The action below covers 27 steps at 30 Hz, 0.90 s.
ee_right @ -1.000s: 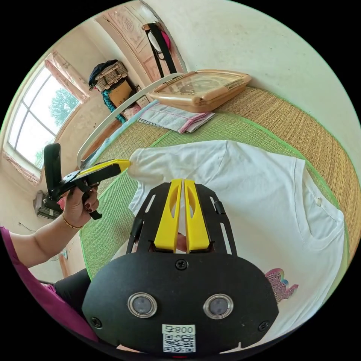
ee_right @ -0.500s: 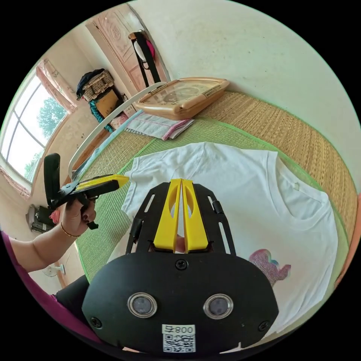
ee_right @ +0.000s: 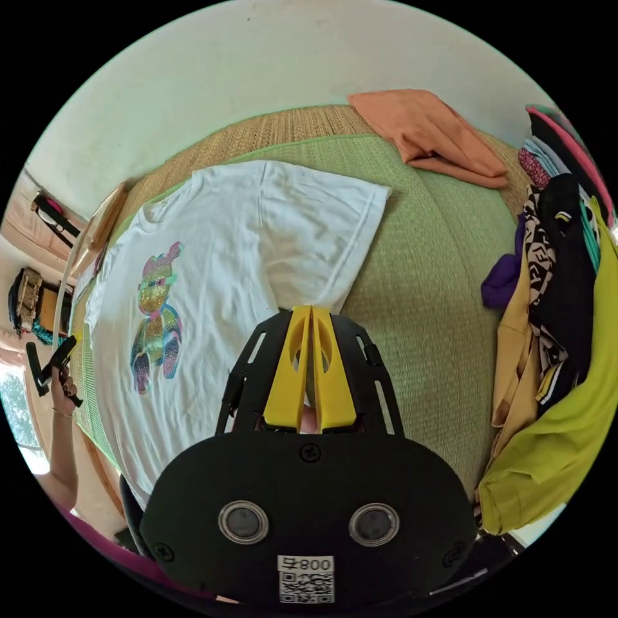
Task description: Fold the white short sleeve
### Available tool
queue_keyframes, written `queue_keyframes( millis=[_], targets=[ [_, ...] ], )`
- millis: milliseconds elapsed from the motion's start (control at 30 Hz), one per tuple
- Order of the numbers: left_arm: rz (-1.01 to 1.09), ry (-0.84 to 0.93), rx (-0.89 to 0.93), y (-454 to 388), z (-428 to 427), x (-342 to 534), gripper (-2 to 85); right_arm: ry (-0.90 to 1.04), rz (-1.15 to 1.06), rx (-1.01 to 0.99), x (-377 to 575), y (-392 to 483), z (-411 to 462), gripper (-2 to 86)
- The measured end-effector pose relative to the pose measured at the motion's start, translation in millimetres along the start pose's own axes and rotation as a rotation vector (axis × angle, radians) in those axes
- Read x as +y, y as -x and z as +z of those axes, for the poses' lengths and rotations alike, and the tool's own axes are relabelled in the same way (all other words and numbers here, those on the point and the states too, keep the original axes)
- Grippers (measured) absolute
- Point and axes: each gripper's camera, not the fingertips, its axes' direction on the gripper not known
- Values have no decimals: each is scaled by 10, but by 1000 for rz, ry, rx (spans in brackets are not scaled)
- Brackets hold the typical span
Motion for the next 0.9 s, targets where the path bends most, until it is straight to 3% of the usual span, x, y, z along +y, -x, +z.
queue_keyframes(
  millis=[167,300,467,500,900],
  targets=[
    [-52,69,215,-31,-189,673,48,19,-38,-22,225,-156,-357,2],
    [-106,232,327,-125,-162,1362,83,70,-57,-119,777,-419,-690,27],
    [-153,357,363,-256,-44,1949,101,148,-19,-191,1507,-806,-964,68],
    [-160,306,360,-278,-88,2009,104,163,7,-226,1664,-927,-1020,73],
    [-86,473,357,-611,265,1949,72,262,47,-309,2412,-1726,-1028,74]
  ],
)
